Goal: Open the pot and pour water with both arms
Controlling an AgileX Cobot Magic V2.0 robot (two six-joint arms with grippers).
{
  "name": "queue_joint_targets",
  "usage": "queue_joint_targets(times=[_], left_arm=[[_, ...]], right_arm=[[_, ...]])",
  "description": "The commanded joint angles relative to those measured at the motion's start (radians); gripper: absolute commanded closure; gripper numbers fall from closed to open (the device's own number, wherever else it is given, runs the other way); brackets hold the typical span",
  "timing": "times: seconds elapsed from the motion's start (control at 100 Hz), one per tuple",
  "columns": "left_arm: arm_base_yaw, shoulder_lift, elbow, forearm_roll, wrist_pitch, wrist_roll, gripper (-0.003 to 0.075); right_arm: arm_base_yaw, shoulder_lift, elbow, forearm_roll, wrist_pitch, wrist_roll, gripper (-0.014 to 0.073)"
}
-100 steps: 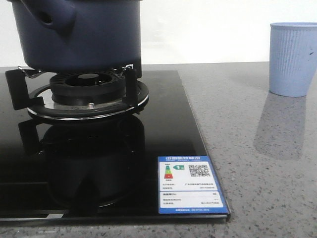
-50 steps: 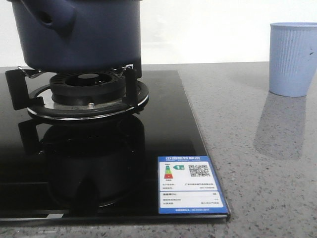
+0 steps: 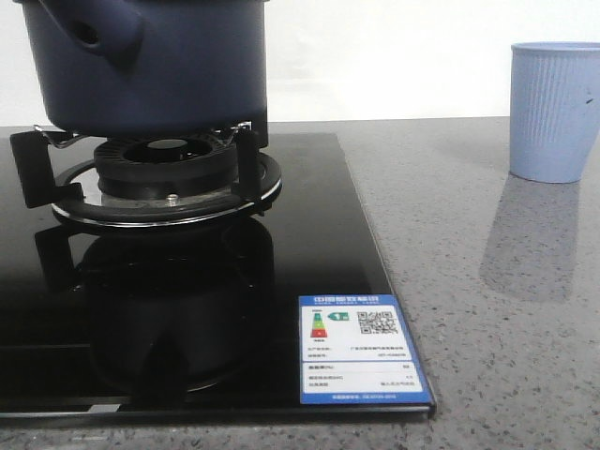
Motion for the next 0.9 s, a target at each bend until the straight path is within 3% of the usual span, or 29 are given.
queue_joint_targets(times=[0.0,0.34,0.51,0.72,0.89], left_arm=[[0.0,-0.024,0.015,-0.003,-0.084,-0.004,0.0736],[0.0,-0.024,0.015,-0.174,-0.11,-0.014,0.0736],[0.0,-0.024,0.015,-0.299,-0.129,-0.014,0.0736],[0.0,-0.024,0.015,-0.564,-0.152,-0.014,0.0736],[0.0,-0.024,-0.001,-0.757,-0.25,-0.014,0.0736]], right_arm=[[-0.001,-0.02,0.017,-0.005,-0.072,-0.002,0.0644],[-0.001,-0.02,0.017,0.029,-0.072,-0.002,0.0644],[-0.001,-0.02,0.017,0.164,-0.072,-0.002,0.0644],[-0.001,-0.02,0.015,0.368,-0.085,-0.002,0.0644],[-0.001,-0.02,-0.018,0.409,-0.072,-0.002,0.0644]])
